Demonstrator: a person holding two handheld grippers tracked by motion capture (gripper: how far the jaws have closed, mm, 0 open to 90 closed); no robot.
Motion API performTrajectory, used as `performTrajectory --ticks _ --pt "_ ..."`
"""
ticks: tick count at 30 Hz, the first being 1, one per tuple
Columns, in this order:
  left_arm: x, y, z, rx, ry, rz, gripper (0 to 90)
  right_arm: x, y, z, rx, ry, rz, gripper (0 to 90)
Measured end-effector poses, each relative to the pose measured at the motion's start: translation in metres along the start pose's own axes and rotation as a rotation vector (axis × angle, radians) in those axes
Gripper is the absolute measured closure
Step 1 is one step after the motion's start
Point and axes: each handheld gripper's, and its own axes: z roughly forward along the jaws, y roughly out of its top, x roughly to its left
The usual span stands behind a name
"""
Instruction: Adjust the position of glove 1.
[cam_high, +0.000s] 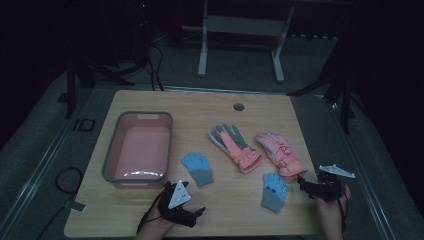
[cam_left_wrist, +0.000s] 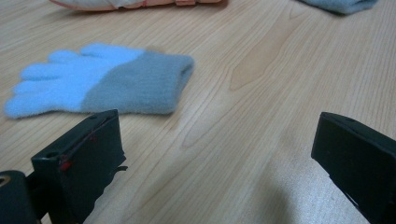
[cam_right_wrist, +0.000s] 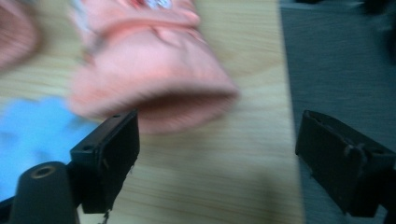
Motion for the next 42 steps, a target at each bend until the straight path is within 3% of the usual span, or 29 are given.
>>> performTrajectory --ticks 2,6,8,14,28,29,31,32,34,35,39,42 --pt "0.0 0.0 0.0 0.001 -0.002 -0.001 2.3 0.0 0.004 -0.004 -0.015 0.028 0.012 16.0" --pt "0.001 0.0 0.0 0.002 -0.005 -0.006 2.3 0.006 0.014 -0.009 -0.024 0.016 -0.001 12.1" --pt "0.001 0.0 0.0 0.001 -0.005 -0.005 2.3 0.011 0.02 -0.013 -0.038 0.042 0.001 11.8" --pt "0.0 0.0 0.001 0.01 -0.009 0.0 2.3 0.03 0.039 -0.023 -0.057 0.107 -0.072 11.3" --pt "0.0 0.0 0.001 0.012 -0.014 0.006 2.3 0.07 0.079 -0.044 -0.133 0.218 -0.161 12.4" --pt "0.0 0.0 0.001 0.011 -0.014 0.008 2.3 0.079 0.084 -0.047 -0.137 0.238 -0.185 13.1" --pt "0.0 0.0 0.001 0.012 -0.014 0.009 2.3 0.082 0.086 -0.047 -0.14 0.241 -0.194 13.1" --pt "0.0 0.0 0.001 0.011 -0.014 0.008 2.3 0.093 0.091 -0.048 -0.141 0.258 -0.221 13.4" --pt "0.0 0.0 0.0 0.012 -0.016 0.008 2.3 0.096 0.093 -0.049 -0.142 0.265 -0.23 13.7" --pt "0.0 0.0 0.0 0.013 -0.017 0.009 2.3 0.106 0.097 -0.049 -0.146 0.279 -0.26 14.0" --pt "0.0 0.0 0.0 0.014 -0.018 0.01 2.3 0.118 0.101 -0.048 -0.143 0.317 -0.289 14.3" --pt "-0.001 0.0 0.001 0.015 -0.02 0.01 2.3 0.138 0.105 -0.045 -0.132 0.361 -0.332 15.2"
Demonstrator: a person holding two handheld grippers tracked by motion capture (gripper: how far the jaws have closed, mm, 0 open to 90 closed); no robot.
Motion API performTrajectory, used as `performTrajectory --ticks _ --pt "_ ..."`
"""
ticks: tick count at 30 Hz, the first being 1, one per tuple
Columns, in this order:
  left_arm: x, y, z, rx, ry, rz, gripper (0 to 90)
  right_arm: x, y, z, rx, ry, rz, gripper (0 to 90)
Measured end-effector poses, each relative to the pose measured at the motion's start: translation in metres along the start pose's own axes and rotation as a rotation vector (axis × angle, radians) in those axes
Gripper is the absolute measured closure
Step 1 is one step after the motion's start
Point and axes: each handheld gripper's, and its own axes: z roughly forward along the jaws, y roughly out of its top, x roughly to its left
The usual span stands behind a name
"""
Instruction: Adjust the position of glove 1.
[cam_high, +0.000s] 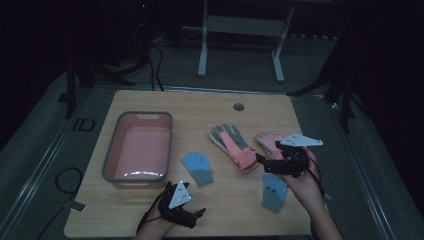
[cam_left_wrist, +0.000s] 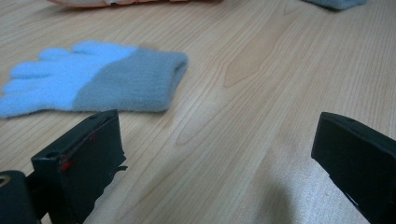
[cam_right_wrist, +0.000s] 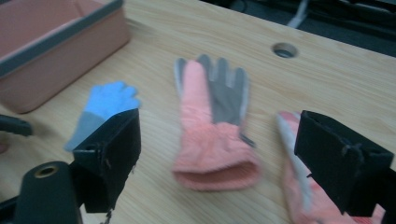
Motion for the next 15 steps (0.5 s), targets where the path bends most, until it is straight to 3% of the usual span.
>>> performTrajectory --ticks 6,11,13,15 --pt "-0.001 0.0 0.0 0.003 -0.002 0.003 2.3 0.019 0.007 0.015 0.022 0.056 -0.046 16.1" --pt "-0.001 0.0 0.0 0.002 -0.002 -0.001 2.3 0.041 0.012 0.032 0.029 0.108 -0.097 22.9" --pt "-0.001 0.0 0.0 0.003 -0.002 -0.001 2.3 0.041 0.012 0.032 0.029 0.108 -0.097 22.9" --pt "-0.001 0.0 0.0 0.004 -0.003 0.003 2.3 0.053 0.015 0.044 0.038 0.157 -0.116 24.6"
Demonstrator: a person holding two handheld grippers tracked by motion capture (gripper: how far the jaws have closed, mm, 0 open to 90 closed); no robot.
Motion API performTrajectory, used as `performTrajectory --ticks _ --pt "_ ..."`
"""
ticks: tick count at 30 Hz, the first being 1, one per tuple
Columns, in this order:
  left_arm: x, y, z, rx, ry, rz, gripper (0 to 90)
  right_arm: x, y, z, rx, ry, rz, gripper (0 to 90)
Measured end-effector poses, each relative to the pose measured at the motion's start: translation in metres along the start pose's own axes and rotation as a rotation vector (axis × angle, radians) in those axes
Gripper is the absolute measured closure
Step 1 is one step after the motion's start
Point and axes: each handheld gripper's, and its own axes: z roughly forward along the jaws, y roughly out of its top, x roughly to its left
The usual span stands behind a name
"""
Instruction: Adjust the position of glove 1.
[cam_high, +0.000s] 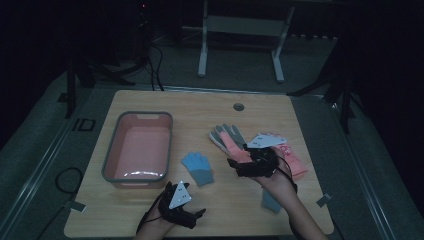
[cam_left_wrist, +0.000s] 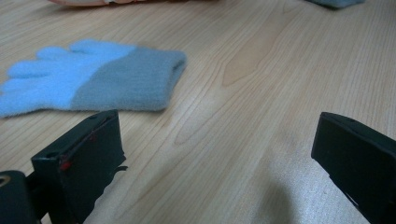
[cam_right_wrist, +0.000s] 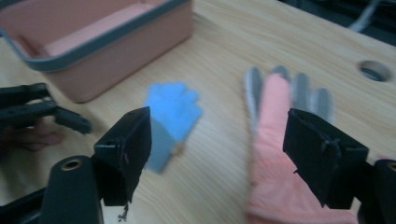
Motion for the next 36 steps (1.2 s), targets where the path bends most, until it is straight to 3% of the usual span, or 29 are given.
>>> performTrajectory --ticks 11,28,31,34,35,36 --pt "0.0 0.0 0.0 0.005 -0.002 0.003 2.3 0.016 0.001 0.034 0.055 0.098 -0.047 29.8" --pt "-0.001 0.0 0.0 -0.001 -0.003 0.008 2.3 0.029 -0.006 0.095 0.19 0.168 -0.15 43.7" --pt "-0.001 0.0 0.0 0.002 -0.005 0.012 2.3 0.031 -0.004 0.112 0.22 0.181 -0.192 51.9" --pt "-0.002 0.0 0.0 0.0 -0.003 0.012 2.3 0.032 -0.003 0.118 0.231 0.182 -0.206 55.1" --pt "-0.002 0.0 0.0 0.0 -0.003 0.013 2.3 0.032 -0.002 0.128 0.245 0.181 -0.238 62.0" --pt "-0.002 0.0 0.0 0.001 -0.003 0.015 2.3 0.032 -0.001 0.132 0.256 0.188 -0.237 63.4"
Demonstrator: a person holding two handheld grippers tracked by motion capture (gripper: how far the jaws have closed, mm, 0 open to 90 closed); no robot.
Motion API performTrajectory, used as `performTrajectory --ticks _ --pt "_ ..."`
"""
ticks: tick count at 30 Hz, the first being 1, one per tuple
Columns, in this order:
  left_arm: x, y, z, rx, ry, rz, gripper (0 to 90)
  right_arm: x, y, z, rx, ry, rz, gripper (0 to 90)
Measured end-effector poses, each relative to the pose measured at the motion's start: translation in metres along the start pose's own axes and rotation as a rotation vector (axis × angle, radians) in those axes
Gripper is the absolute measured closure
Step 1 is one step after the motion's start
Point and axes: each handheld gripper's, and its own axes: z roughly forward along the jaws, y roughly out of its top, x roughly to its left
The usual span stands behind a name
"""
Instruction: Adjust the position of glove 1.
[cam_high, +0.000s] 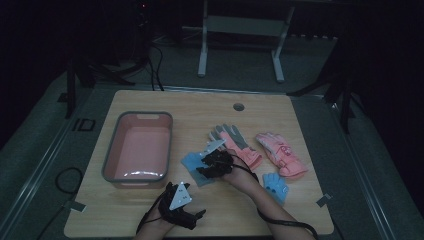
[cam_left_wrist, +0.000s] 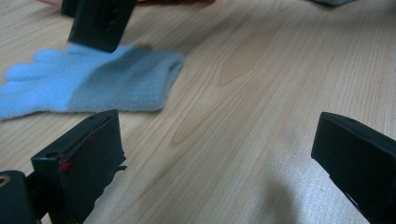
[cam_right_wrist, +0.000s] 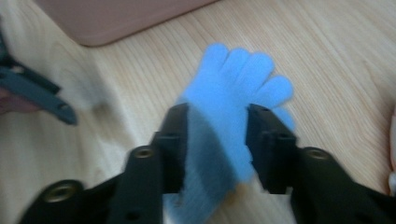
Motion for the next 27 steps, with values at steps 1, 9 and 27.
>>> performTrajectory --ticks 1,9,27 --pt "0.0 0.0 0.0 0.0 -0.001 0.001 2.3 -0.001 0.001 0.003 0.001 0.009 -0.002 63.6" --pt "0.0 0.0 0.0 0.0 -0.005 0.001 2.3 -0.009 0.008 0.024 0.048 0.029 0.001 67.3" --pt "0.0 0.0 0.0 0.003 -0.008 -0.001 2.3 -0.003 0.003 0.032 0.057 -0.008 0.02 85.0"
